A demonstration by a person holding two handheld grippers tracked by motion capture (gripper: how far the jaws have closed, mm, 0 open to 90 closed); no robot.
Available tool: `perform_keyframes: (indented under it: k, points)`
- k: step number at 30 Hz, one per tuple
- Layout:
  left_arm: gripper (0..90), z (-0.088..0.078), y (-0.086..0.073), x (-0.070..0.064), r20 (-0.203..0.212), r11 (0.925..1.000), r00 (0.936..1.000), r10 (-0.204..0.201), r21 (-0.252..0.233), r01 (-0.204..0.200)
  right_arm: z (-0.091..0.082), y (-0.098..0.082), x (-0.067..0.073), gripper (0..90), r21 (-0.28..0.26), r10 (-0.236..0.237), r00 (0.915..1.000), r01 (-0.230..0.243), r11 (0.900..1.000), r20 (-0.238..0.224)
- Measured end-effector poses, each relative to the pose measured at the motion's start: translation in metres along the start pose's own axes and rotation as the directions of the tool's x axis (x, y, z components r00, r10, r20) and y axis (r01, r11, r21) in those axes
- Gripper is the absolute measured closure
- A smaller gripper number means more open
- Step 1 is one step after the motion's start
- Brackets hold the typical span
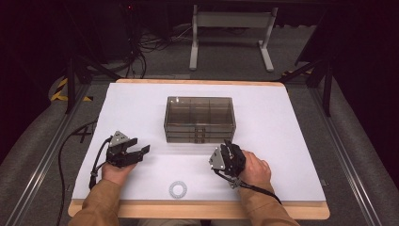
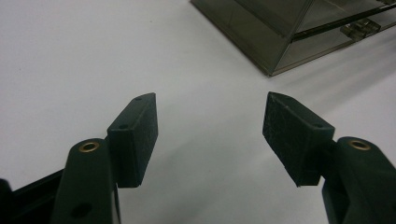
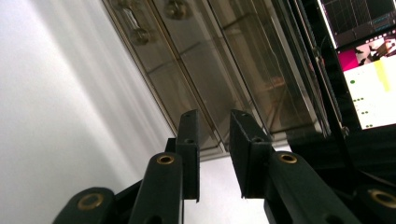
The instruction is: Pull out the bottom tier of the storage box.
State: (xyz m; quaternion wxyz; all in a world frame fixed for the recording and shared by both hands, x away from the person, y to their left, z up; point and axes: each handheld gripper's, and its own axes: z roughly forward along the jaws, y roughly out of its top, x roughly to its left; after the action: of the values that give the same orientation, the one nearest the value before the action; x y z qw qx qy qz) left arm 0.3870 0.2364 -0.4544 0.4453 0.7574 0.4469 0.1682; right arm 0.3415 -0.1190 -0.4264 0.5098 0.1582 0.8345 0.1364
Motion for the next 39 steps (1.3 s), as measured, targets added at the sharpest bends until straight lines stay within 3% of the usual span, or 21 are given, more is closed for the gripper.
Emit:
perform_keyframes:
  k: [8, 19, 24, 39]
  points:
    - [36.1, -0.002, -0.001, -0.003, 0.001, 0.9997, 0.9998, 0.021, 0.011, -0.021, 0.005, 0.016, 0.006, 73.5, -0.001, -0.076, 0.9969, 0.076, 0.997, 0.017]
    - [35.4, -0.009, -0.008, -0.009, -0.004, 0.9983, 0.9983, 0.058, 0.007, -0.058, 0.015, 0.032, 0.018, 74.1, -0.014, -0.131, 0.9907, 0.132, 0.991, 0.036]
    - [35.3, -0.011, -0.009, -0.010, -0.008, 0.9980, 0.9980, 0.063, 0.009, -0.062, 0.021, 0.037, 0.026, 74.4, -0.009, -0.179, 0.9822, 0.180, 0.984, 0.056]
    - [35.4, -0.010, -0.009, -0.010, -0.004, 0.9979, 0.9980, 0.064, 0.013, -0.064, 0.033, 0.047, 0.047, 74.8, -0.009, -0.258, 0.9616, 0.260, 0.966, 0.094]
